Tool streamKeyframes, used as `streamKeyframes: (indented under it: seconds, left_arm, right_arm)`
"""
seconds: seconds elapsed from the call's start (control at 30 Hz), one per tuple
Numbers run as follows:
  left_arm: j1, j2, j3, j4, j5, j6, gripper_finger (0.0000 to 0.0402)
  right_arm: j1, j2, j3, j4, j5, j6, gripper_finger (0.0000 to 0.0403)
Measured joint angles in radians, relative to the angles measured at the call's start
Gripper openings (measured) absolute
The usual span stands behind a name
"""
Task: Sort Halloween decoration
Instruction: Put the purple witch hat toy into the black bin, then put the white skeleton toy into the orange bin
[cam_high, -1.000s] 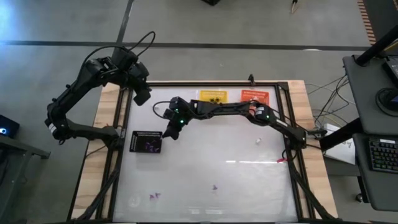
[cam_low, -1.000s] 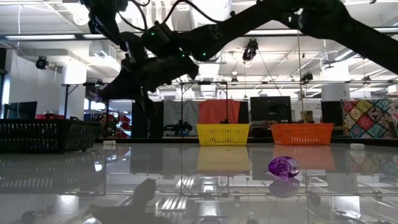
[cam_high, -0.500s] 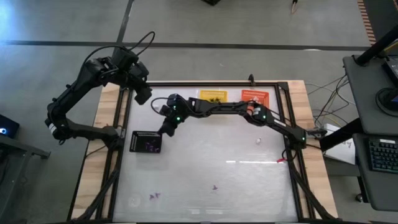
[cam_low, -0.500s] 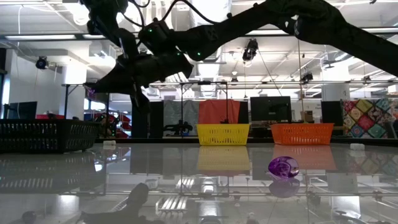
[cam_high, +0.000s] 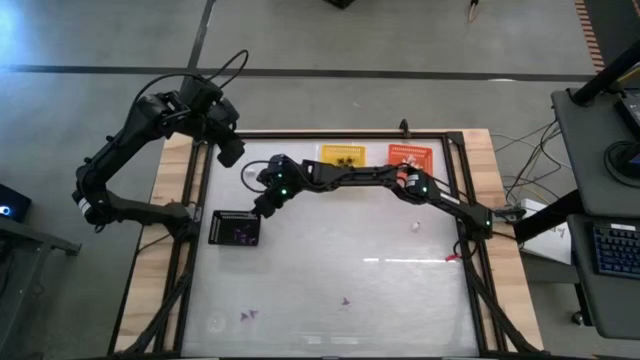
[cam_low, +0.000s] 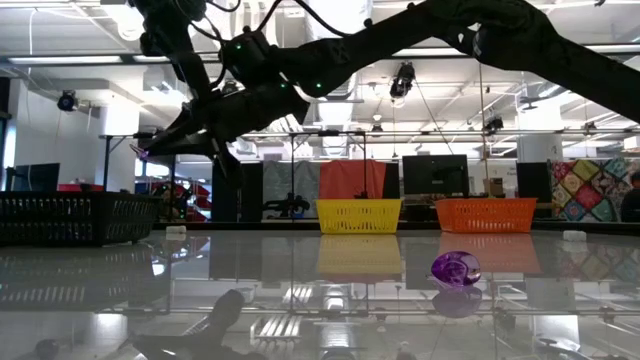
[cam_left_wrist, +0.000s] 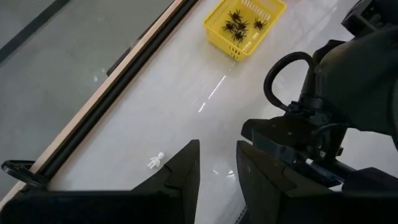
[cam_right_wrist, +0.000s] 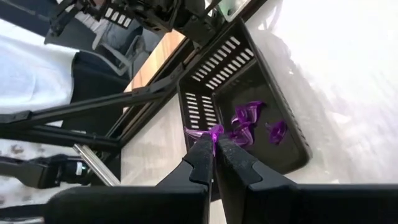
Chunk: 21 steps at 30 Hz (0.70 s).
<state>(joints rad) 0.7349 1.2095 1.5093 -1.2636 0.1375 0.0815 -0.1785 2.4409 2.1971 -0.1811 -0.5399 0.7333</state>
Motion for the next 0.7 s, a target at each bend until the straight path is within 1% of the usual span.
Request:
streamKeyframes:
  seconds: [0.3, 0.6, 0.7]
  left_arm:
    - [0.000, 0.000, 0.000, 0.000, 0.000, 0.045, 0.0087]
    - [0.000, 0.000, 0.000, -0.001, 0.001, 0.067, 0.0087]
    - [0.000, 0.000, 0.000, -0.008, 0.002, 0.069, 0.0087]
  right_arm:
    - [0.024, 0.000, -0.003, 0.008, 0.028, 0.019, 0.0016]
    - [0.051, 0.000, -0.003, 0.022, 0.071, 0.026, 0.0074]
    - [0.041, -0.006, 0.001, -0.042, 0.073, 0.026, 0.0092]
